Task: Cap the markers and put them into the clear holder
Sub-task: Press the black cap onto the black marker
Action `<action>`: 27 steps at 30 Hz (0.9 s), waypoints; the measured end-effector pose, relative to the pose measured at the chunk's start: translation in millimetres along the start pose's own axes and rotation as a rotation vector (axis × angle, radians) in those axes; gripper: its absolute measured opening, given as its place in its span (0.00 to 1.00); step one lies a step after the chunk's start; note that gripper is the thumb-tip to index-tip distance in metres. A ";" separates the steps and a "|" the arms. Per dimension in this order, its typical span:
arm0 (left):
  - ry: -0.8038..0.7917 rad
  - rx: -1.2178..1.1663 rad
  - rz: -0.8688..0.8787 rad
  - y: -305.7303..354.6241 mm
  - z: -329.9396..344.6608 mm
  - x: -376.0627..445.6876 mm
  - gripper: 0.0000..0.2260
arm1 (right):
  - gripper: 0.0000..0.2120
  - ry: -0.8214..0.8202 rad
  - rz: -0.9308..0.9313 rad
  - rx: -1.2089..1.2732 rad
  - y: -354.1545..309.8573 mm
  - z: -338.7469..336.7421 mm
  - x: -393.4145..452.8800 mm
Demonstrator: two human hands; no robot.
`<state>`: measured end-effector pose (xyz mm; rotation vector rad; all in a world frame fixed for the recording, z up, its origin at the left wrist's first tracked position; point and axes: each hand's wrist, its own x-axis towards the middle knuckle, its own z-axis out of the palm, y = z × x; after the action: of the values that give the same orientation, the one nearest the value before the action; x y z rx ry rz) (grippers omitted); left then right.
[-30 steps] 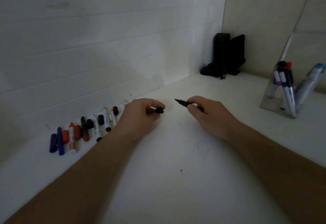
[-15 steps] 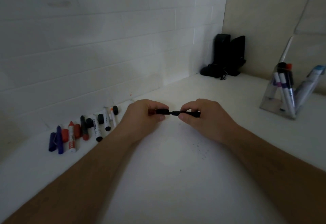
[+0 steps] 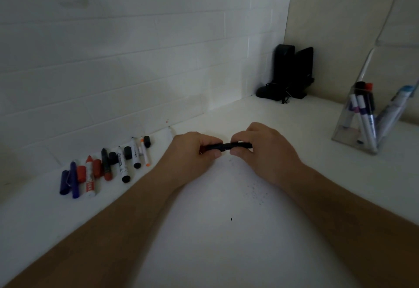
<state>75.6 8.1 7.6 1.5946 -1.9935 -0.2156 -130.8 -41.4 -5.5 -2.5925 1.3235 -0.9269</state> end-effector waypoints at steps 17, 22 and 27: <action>0.033 -0.082 0.024 1.1 9.3 3.1 0.11 | 0.10 -0.109 0.072 0.112 -1.7 7.1 -6.6; 0.091 -0.146 -0.002 10.1 14.1 1.4 0.10 | 0.10 -0.059 -0.007 -0.192 -8.2 -1.5 -3.0; 0.197 -0.253 -0.062 15.1 11.5 2.6 0.12 | 0.12 -0.006 -0.173 -0.357 -24.2 -26.1 -1.9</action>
<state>56.6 7.3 6.0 1.4576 -1.6957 -0.3090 -129.0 -20.0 22.8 -3.0150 1.3922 -0.7623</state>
